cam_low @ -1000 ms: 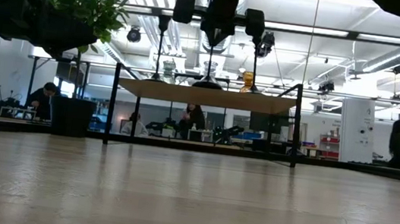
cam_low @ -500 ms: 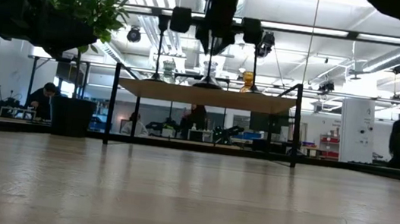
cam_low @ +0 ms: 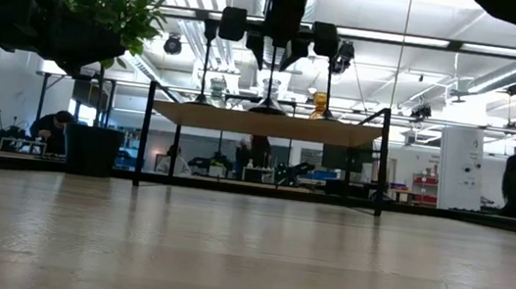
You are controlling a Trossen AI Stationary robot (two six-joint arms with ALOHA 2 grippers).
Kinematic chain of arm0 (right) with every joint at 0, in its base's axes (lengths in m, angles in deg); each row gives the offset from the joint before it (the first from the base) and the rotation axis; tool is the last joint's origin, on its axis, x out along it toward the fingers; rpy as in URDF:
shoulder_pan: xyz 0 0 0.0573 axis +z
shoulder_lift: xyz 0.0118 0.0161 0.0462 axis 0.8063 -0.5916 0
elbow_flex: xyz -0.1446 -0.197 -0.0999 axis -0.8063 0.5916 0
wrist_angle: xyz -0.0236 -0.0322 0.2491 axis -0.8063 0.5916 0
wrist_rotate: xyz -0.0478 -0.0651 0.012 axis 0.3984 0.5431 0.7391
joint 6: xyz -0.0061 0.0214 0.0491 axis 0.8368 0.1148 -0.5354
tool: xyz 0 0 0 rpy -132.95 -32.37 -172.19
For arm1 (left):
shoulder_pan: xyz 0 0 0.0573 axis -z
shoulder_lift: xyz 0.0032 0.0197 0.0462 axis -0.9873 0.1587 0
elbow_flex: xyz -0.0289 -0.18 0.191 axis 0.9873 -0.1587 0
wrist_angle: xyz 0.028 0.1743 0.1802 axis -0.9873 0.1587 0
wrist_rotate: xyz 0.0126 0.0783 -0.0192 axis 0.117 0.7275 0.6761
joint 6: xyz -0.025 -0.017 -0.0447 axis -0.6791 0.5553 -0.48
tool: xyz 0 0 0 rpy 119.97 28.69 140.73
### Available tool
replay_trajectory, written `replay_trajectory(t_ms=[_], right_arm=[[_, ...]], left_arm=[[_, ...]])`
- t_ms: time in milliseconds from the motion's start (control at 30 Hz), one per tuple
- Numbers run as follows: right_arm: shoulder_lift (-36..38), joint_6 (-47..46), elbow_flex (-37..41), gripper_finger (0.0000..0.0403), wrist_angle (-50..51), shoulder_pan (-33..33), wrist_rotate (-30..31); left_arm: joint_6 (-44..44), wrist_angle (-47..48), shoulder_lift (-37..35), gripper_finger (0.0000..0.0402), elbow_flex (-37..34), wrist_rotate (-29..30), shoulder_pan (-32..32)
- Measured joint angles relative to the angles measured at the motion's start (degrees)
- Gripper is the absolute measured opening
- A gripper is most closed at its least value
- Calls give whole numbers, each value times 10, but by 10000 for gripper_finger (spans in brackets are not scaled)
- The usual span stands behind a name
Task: Pick & Place candle stick holders
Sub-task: Return to Home Position
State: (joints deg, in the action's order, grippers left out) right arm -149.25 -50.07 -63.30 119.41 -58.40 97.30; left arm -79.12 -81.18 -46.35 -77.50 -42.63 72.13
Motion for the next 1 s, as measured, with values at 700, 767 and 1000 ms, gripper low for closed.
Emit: replay_trajectory(t_ms=[700, 767, 1000], right_arm=[[1, -2, -1, 303, 1, 3, -26], [2, -2, -1, 303, 1, 5, -26], [2, -7, -1, 283, 11, 13, -19]], left_arm=[[0, 0, 0, 209, 0, 0, 0], [0, 0, 0, 209, 0, 0, 0], [0, 0, 0, 209, 0, 0, 0]])
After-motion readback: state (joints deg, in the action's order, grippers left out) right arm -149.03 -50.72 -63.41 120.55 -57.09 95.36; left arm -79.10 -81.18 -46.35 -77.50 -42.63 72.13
